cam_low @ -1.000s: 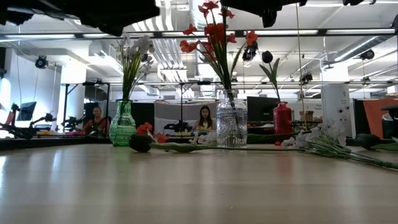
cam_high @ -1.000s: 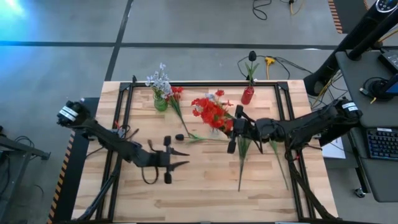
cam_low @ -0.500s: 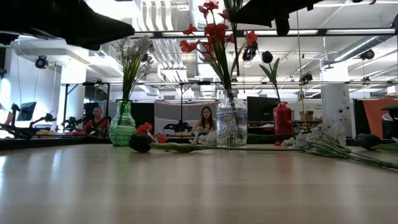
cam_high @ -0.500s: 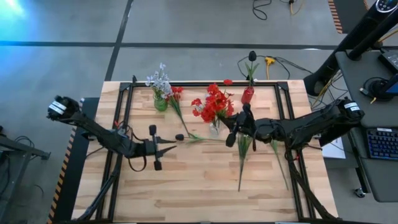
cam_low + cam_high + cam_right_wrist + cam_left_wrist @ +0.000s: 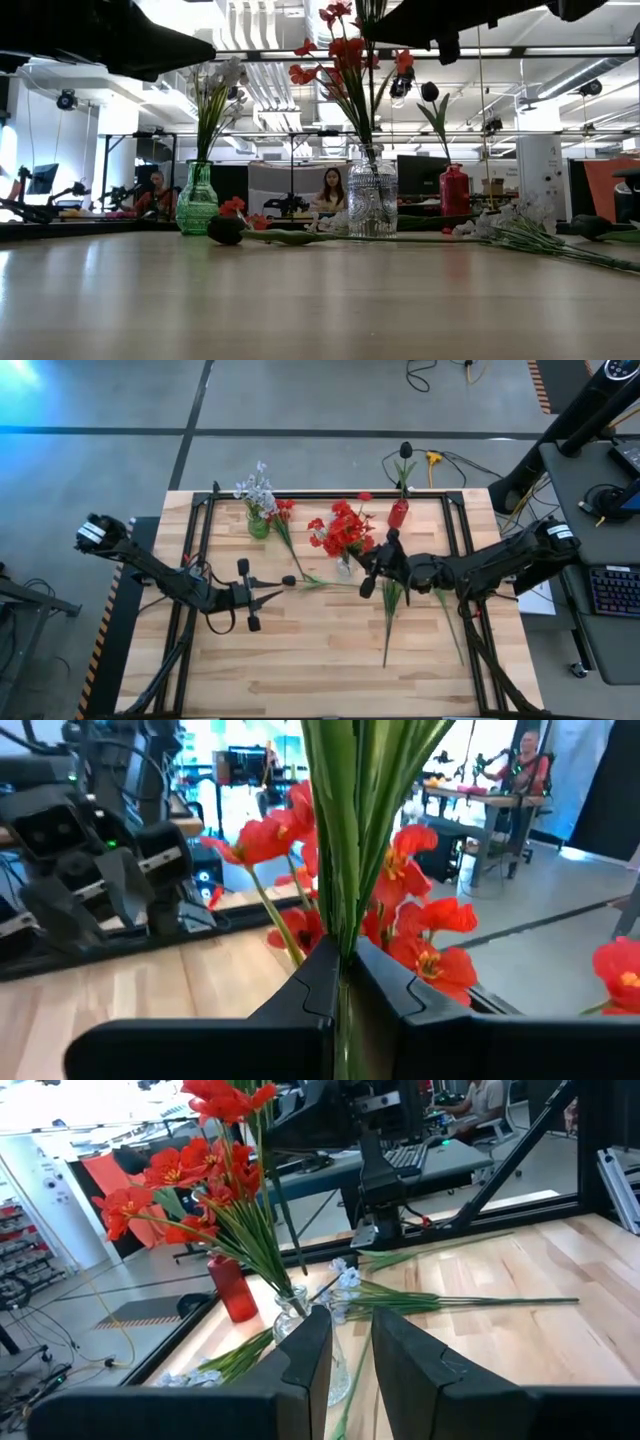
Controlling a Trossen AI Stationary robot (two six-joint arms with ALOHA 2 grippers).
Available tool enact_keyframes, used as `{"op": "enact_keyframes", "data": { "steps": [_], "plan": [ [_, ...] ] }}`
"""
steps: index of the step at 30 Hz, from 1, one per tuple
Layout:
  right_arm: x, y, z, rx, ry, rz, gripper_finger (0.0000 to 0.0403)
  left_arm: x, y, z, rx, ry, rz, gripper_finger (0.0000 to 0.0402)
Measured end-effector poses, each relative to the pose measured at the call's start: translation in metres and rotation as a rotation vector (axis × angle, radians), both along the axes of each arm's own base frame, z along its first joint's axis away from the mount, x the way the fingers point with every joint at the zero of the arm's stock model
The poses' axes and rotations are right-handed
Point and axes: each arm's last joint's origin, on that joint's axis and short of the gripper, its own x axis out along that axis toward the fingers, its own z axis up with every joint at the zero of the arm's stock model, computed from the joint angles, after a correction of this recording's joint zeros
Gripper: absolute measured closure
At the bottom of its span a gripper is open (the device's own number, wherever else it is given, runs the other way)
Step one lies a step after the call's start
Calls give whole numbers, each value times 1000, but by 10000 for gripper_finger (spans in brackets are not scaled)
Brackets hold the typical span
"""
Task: Sort flowers into vase by color
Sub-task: Put the bottom red flower into the transparent vase
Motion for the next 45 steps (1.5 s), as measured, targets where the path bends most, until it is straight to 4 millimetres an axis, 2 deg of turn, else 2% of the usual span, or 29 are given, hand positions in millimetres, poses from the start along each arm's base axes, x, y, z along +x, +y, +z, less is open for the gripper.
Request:
{"op": "enact_keyframes", "data": {
  "steps": [12, 34, 45],
  "plan": [
    [-23, -1, -21, -57, -145, 53, 390, 0, 0, 0, -2, -1, 1, 343],
    [-21, -5, -26, -101, -102, 11, 390, 0, 0, 0, -3, -1, 2, 343],
    [-21, -8, -26, -34, -133, 3, 390, 0, 0, 0, -3, -1, 2, 343]
  ]
}}
